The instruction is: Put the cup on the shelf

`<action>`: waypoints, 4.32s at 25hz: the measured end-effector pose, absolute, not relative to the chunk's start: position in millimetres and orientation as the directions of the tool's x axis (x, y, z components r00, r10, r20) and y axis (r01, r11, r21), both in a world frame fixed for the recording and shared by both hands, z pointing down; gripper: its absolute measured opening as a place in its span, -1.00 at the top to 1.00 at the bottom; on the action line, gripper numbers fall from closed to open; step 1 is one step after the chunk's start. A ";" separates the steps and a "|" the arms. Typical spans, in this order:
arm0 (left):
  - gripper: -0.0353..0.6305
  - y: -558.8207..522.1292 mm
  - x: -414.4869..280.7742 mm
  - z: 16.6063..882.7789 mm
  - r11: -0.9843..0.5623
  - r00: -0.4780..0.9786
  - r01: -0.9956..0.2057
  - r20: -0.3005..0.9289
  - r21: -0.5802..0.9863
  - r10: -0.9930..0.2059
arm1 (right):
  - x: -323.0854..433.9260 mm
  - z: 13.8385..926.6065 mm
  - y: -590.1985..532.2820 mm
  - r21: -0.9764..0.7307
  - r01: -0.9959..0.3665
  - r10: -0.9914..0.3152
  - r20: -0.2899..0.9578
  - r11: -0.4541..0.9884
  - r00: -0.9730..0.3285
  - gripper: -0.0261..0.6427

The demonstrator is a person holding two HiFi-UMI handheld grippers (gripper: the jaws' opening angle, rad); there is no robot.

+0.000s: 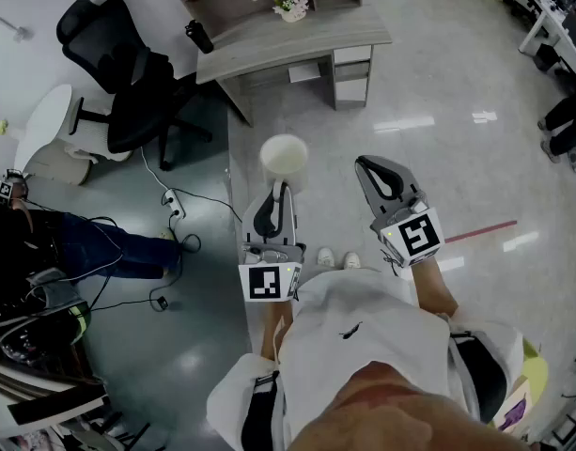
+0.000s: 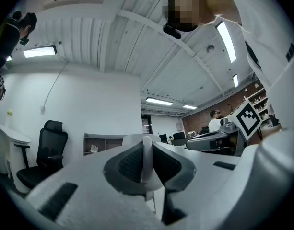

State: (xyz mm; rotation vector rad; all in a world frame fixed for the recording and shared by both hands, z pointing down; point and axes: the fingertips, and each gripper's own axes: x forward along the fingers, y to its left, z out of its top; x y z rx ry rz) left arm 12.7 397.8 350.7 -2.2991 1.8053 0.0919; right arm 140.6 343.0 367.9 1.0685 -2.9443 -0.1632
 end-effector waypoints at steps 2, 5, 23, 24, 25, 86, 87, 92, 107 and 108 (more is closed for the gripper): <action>0.74 397.3 21.3 349.3 -0.223 0.239 -0.969 -0.178 -0.108 -0.954 | 147.7 367.3 341.4 0.100 -0.638 -0.638 -0.039 0.763 -0.769 0.82; 0.74 396.0 28.6 351.3 -0.217 0.235 -0.969 -0.179 -0.115 -0.955 | 156.0 367.0 339.0 0.090 -0.638 -0.636 -0.054 0.765 -0.770 0.82; 0.74 335.4 14.3 352.8 -0.208 0.225 -0.972 -0.184 -0.109 -0.957 | 136.9 375.8 280.4 0.092 -0.626 -0.625 -0.039 0.774 -0.779 0.82; 0.74 330.2 11.8 352.8 -0.209 0.227 -0.972 -0.185 -0.109 -0.956 | 134.2 376.3 275.0 0.093 -0.627 -0.627 -0.036 0.773 -0.778 0.82; 0.74 325.1 8.3 353.4 -0.210 0.229 -0.971 -0.187 -0.118 -0.955 | 131.2 376.6 269.5 0.094 -0.628 -0.628 -0.034 0.772 -0.777 0.82; 0.74 58.6 -123.0 365.1 -0.312 0.327 -0.944 -0.168 -0.110 -0.930 | -3.5 386.8 15.5 0.099 -0.699 -0.704 0.027 0.709 -0.710 0.82; 0.74 54.0 -123.2 364.5 -0.309 0.324 -0.945 -0.170 -0.107 -0.931 | -3.7 387.5 10.5 0.098 -0.698 -0.703 0.027 0.709 -0.710 0.82; 0.74 33.7 -123.7 363.3 -0.295 0.310 -0.949 -0.171 -0.107 -0.935 | -4.8 389.6 -11.3 0.090 -0.691 -0.695 0.035 0.718 -0.718 0.82; 0.74 -25.5 -110.9 362.1 -0.244 0.260 -0.963 -0.154 -0.116 -0.953 | 6.6 384.9 -76.9 0.072 -0.656 -0.659 0.020 0.751 -0.752 0.82; 0.74 -29.7 -109.9 362.0 -0.240 0.256 -0.964 -0.153 -0.116 -0.955 | 7.6 384.3 -81.3 0.073 -0.652 -0.655 0.019 0.755 -0.756 0.82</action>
